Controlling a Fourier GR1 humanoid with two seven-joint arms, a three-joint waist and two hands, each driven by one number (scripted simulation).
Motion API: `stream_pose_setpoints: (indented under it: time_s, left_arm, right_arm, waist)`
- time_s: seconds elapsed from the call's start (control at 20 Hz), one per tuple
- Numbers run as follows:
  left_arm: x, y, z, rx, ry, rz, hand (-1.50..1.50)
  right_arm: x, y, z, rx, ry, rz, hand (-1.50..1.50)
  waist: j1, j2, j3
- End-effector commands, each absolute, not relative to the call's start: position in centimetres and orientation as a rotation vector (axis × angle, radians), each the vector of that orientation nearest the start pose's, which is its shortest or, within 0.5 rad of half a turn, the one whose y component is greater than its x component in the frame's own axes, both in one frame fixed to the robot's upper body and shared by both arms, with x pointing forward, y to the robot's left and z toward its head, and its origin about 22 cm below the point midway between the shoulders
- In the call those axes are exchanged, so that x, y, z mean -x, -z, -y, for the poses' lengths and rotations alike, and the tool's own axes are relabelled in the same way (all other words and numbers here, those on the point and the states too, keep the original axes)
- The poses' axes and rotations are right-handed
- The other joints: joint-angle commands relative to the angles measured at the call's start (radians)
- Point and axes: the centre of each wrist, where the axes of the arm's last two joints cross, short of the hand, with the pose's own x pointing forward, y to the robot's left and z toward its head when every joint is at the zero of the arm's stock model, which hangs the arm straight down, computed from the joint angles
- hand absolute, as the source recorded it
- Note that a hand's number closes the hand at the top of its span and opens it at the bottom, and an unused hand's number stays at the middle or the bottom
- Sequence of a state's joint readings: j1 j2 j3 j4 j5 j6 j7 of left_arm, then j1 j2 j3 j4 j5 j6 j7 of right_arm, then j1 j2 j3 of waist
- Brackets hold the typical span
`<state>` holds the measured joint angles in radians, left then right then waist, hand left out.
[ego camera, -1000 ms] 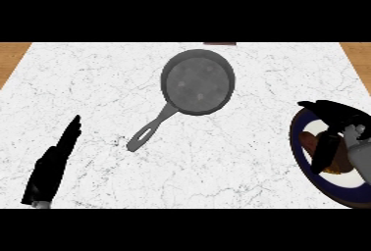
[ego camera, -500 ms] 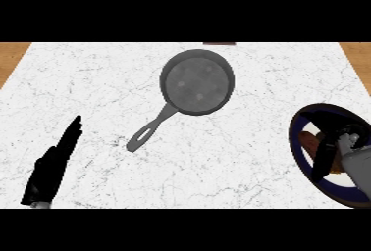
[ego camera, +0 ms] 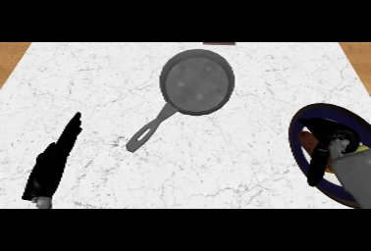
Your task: Pick the sweet potato from the plate and place it in the pan
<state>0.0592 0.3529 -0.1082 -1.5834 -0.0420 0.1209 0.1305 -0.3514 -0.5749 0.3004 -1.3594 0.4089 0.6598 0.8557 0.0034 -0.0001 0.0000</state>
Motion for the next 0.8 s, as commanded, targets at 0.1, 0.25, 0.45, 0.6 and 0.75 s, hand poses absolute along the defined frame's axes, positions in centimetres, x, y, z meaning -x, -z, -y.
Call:
stream_pose_setpoints:
  time_s: [0.1,0.25,0.45,0.6,0.75]
  left_arm:
    - [-21.1,-0.9,-27.2,-0.338,0.262,1.373,0.00]
    - [-21.5,-1.9,-28.5,-0.347,0.246,1.394,0.00]
    - [-21.8,-0.9,-27.2,-0.333,0.265,1.388,0.00]
    - [-22.1,-1.4,-29.2,-0.343,0.274,1.380,0.00]
    - [-22.8,-1.3,-29.9,-0.337,0.254,1.386,0.00]
  right_arm:
    - [-31.1,-6.4,29.8,0.721,-1.181,0.310,-1.50]
    - [-30.8,-5.7,30.0,0.721,-1.146,0.339,-1.50]
    - [-32.7,-4.5,27.0,0.706,-1.136,0.439,1.50]
    - [-32.0,-2.3,28.8,0.674,-1.101,0.430,1.50]
    - [-30.6,-1.1,28.5,0.621,-1.067,0.459,1.50]
  waist:
    - [-0.001,-0.001,0.000]
    - [-0.001,-0.001,0.000]
    - [0.005,0.000,0.000]
    - [0.003,0.001,0.000]
    - [-0.003,0.001,0.000]
